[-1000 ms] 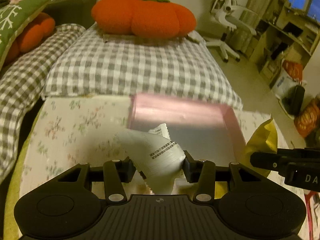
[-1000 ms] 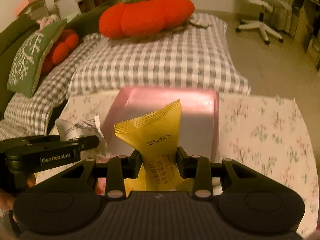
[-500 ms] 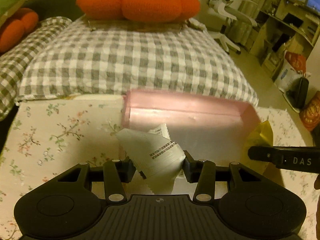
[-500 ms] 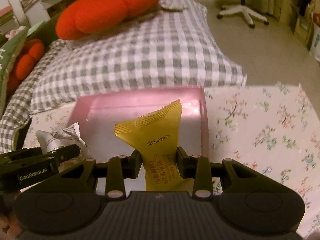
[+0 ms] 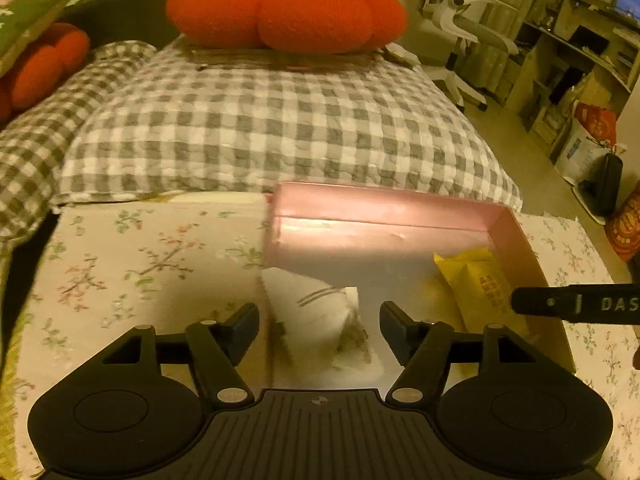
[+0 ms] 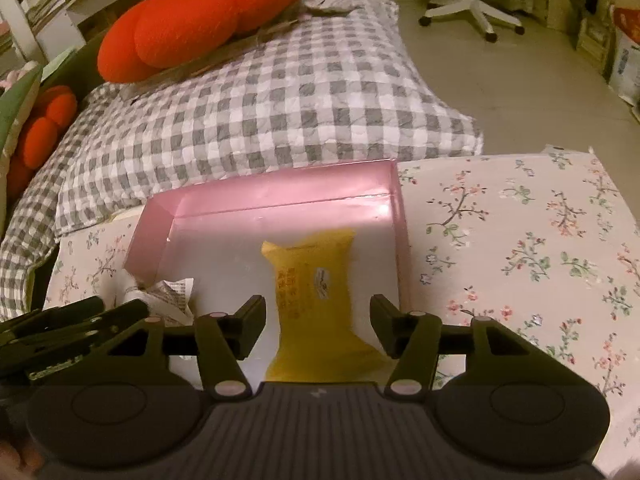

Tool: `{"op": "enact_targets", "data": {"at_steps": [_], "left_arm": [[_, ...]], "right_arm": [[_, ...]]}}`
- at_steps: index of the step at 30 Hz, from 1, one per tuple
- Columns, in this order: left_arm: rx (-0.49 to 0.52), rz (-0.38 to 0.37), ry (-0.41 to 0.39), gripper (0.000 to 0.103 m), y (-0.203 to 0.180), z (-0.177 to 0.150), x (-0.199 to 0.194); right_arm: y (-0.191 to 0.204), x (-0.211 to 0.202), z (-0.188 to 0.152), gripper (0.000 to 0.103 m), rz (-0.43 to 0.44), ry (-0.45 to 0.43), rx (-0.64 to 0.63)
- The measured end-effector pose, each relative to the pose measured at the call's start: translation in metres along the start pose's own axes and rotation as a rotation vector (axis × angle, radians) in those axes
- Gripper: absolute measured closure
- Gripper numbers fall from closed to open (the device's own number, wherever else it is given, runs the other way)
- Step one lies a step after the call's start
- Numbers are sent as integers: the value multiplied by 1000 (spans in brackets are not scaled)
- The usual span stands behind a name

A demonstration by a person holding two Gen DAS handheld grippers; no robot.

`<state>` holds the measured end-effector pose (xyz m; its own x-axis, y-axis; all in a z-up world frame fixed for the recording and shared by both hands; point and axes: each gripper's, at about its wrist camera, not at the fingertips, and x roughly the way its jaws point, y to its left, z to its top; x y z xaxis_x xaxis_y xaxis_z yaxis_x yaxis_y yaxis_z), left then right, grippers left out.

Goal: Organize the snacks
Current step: 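Carry the yellow packet into the box and open the right tool while the left drops the white wrapper in, then grasp a yellow waffle sandwich packet with the left tool while the right grasps a white triangular wrapper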

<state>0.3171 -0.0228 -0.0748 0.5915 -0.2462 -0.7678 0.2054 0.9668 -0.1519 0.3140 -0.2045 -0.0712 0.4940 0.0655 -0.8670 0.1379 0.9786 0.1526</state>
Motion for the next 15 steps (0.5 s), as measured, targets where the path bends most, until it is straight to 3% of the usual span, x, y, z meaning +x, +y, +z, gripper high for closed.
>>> {"op": "enact_targets", "data": {"at_steps": [9,15], "left_arm": [[-27,13,-18,30,10,1,-45],[-60,6,22,30,14,-15,-73]], "right_arm": [[11,-44,-12,36,20,-8,10],[28,-73,-30,32,47,19,0]]}}
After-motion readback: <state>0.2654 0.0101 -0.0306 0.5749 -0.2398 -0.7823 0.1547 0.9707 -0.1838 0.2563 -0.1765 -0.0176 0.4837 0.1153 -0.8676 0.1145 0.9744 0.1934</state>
